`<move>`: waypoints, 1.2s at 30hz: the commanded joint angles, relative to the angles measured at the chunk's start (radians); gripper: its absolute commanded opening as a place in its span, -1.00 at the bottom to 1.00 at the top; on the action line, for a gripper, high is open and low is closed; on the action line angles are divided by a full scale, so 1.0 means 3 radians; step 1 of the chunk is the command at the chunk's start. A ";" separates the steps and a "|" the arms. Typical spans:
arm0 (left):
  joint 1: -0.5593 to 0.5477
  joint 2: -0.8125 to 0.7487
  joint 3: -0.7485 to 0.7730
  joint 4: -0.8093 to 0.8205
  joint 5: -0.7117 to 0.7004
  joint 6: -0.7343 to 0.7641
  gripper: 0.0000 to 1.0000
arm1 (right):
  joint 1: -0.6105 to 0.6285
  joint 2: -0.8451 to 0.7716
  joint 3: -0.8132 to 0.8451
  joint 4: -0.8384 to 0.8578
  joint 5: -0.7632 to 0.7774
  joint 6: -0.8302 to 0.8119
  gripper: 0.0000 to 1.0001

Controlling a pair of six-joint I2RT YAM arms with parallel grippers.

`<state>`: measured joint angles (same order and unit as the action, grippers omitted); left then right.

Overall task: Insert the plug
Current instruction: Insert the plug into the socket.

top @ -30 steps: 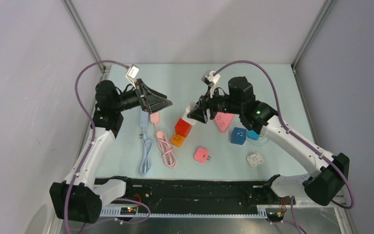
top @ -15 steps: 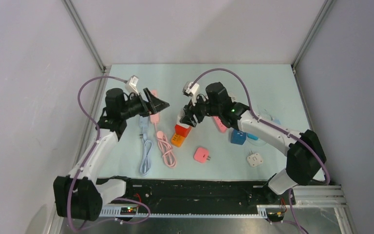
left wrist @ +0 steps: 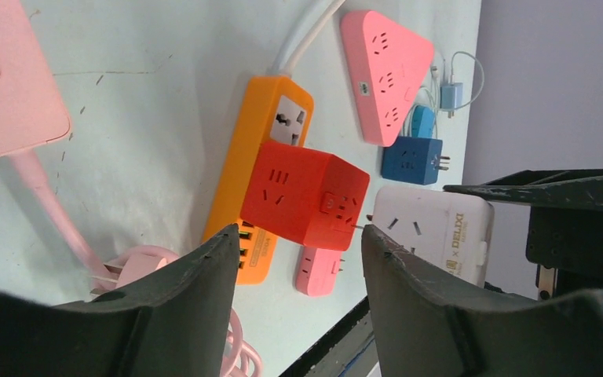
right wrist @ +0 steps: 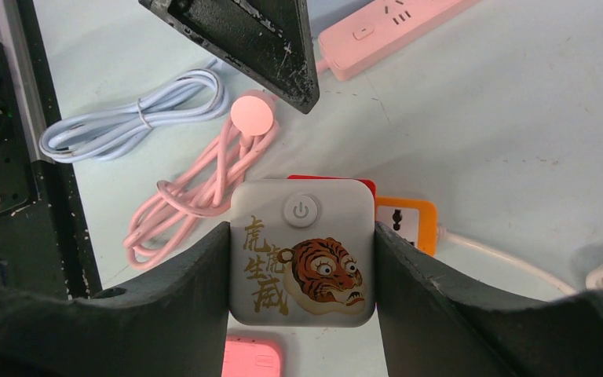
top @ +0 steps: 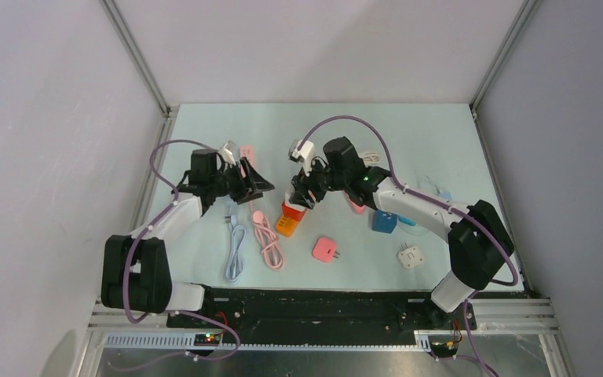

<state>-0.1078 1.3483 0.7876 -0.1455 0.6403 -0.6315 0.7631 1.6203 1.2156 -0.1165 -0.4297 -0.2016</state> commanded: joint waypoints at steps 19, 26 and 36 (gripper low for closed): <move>0.0017 0.0291 0.0000 0.0008 0.0222 0.0007 0.16 | 0.0014 0.0166 0.0035 0.0214 0.0098 0.0072 -1.00; 0.0015 0.0296 0.0008 0.0000 0.0247 0.0011 0.14 | -0.0002 0.0145 0.0034 0.0194 0.0172 0.0034 -1.00; -0.0173 0.0347 -0.0018 -0.0037 0.0368 0.0123 0.12 | -0.0003 0.0006 0.0037 0.0309 0.0196 0.0141 -1.00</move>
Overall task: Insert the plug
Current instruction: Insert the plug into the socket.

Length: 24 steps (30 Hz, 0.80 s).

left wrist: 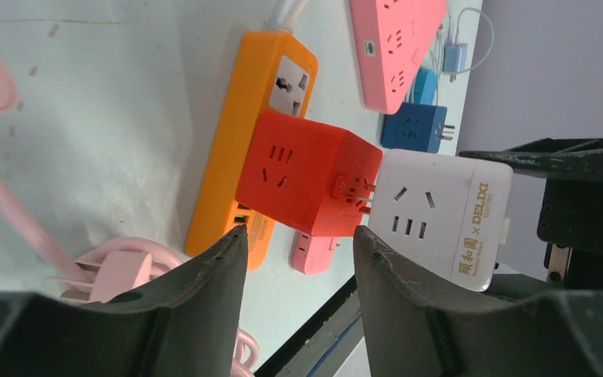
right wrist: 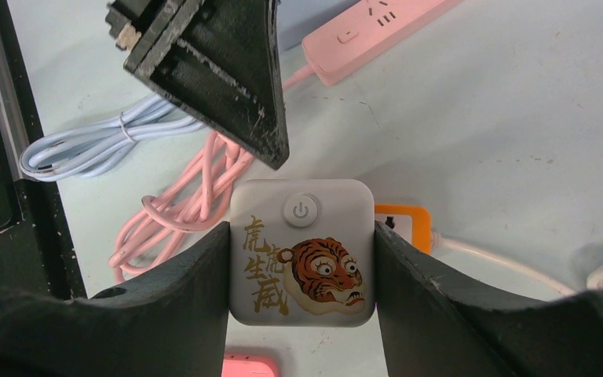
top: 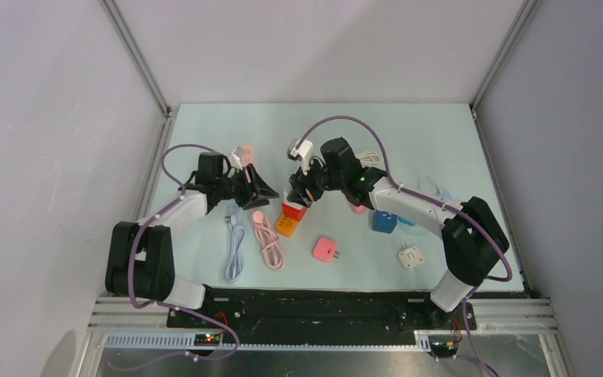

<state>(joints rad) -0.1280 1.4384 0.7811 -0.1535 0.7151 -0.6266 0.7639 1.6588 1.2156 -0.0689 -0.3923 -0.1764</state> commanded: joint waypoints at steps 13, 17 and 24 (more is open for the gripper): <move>-0.0260 0.0228 0.0051 -0.0097 -0.0046 0.0169 -0.09 | -0.0033 -0.0125 0.0085 -0.0035 0.0093 0.0112 -1.00; -0.0278 0.0277 0.0055 -0.0164 -0.0090 0.0204 -0.11 | -0.0043 -0.0137 0.0085 -0.0041 0.0135 0.0121 -1.00; -0.0305 0.0324 0.0065 -0.0205 -0.0133 0.0235 -0.13 | -0.0048 -0.0157 0.0085 -0.0053 0.0186 0.0166 -1.00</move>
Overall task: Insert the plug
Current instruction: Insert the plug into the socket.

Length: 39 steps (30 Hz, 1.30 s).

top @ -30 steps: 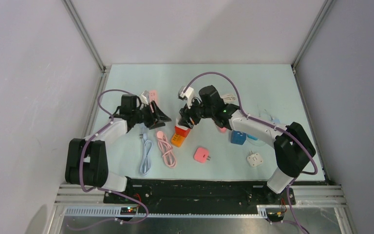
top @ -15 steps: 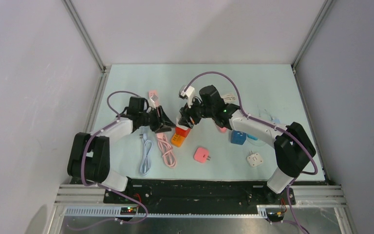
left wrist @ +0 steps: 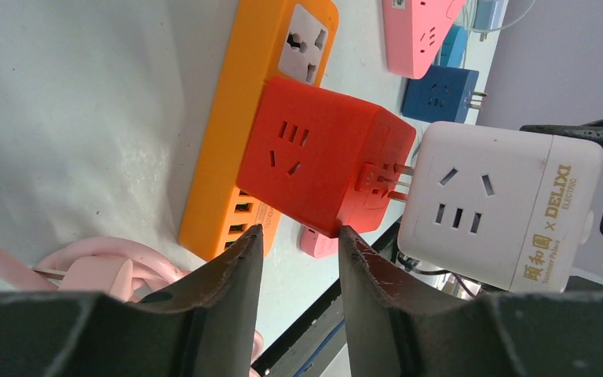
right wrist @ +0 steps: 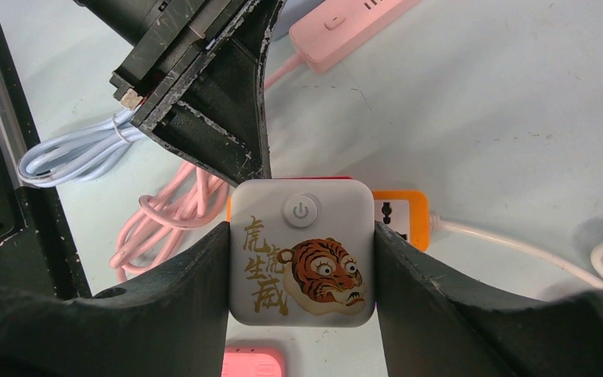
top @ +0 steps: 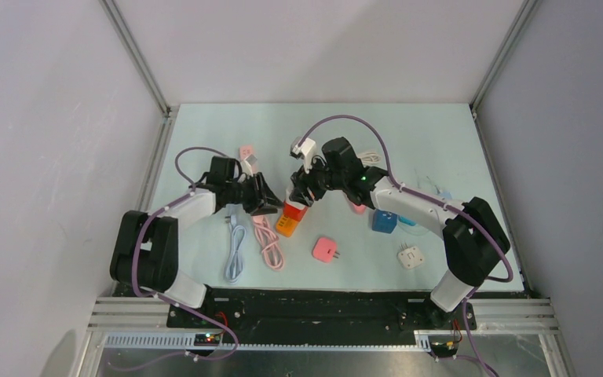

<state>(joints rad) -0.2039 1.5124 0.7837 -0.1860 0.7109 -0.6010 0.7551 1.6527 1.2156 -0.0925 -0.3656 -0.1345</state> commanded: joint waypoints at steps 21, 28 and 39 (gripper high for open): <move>-0.0067 0.0088 0.0138 -0.0158 -0.0107 0.0188 -0.15 | 0.0034 0.0102 0.0081 -0.0236 0.0035 -0.0107 -1.00; -0.0058 -0.0026 0.0192 -0.0237 -0.0143 0.0179 -0.29 | 0.0102 0.0180 0.0085 -0.0358 0.0195 -0.0158 -1.00; -0.0058 -0.0629 0.0320 -0.0259 -0.0809 0.0222 -0.22 | 0.0213 0.0284 0.0085 -0.0543 0.0524 0.0027 -1.00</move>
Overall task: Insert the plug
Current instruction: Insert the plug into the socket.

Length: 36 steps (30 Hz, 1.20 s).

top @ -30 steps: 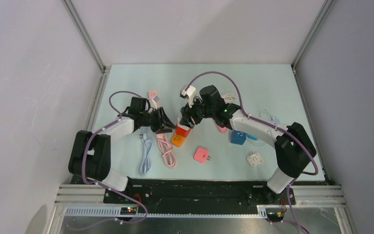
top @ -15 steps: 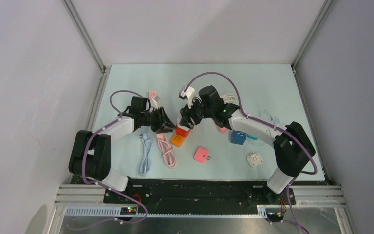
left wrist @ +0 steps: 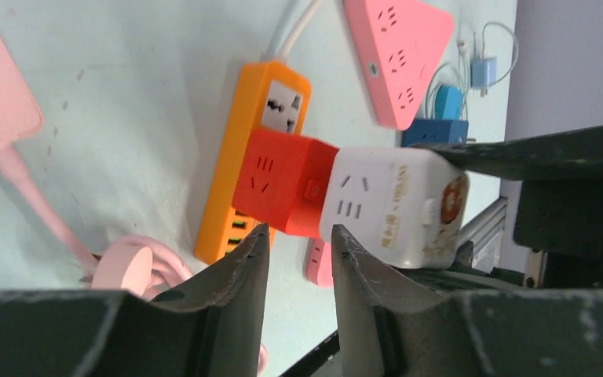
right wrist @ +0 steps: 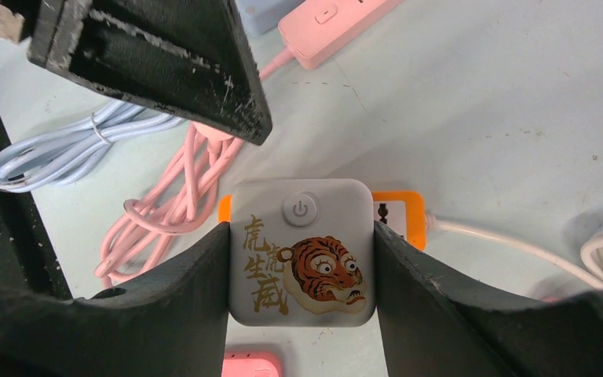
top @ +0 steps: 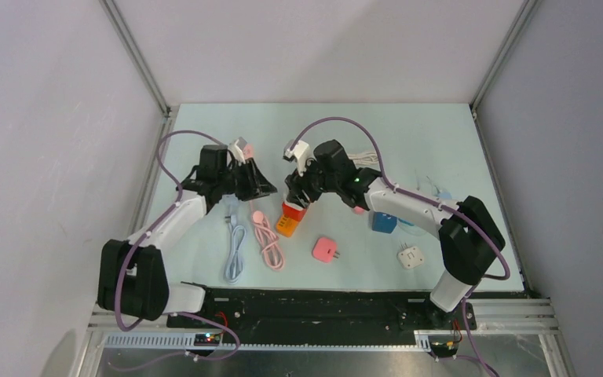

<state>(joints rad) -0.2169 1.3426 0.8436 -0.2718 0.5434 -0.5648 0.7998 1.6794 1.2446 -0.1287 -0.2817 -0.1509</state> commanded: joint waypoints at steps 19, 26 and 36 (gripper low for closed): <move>-0.0079 0.0524 0.0134 0.0035 -0.0079 0.0039 -0.24 | 0.0176 0.0123 -0.0698 0.0202 0.0502 0.0344 -1.00; -0.0086 0.0583 0.0140 0.0034 -0.0064 0.0009 -0.25 | 0.0227 -0.0063 -0.1074 0.0752 0.0763 0.0314 -1.00; -0.0085 0.0635 0.0190 0.0036 -0.0011 -0.0043 -0.25 | 0.0226 -0.0180 -0.1435 0.1444 0.0873 0.0405 -1.00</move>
<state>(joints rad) -0.2356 1.5269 0.8646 -0.2726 0.5121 -0.5686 0.8673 1.5902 0.9096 0.3958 -0.0681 -0.0620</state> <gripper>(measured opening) 0.379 0.616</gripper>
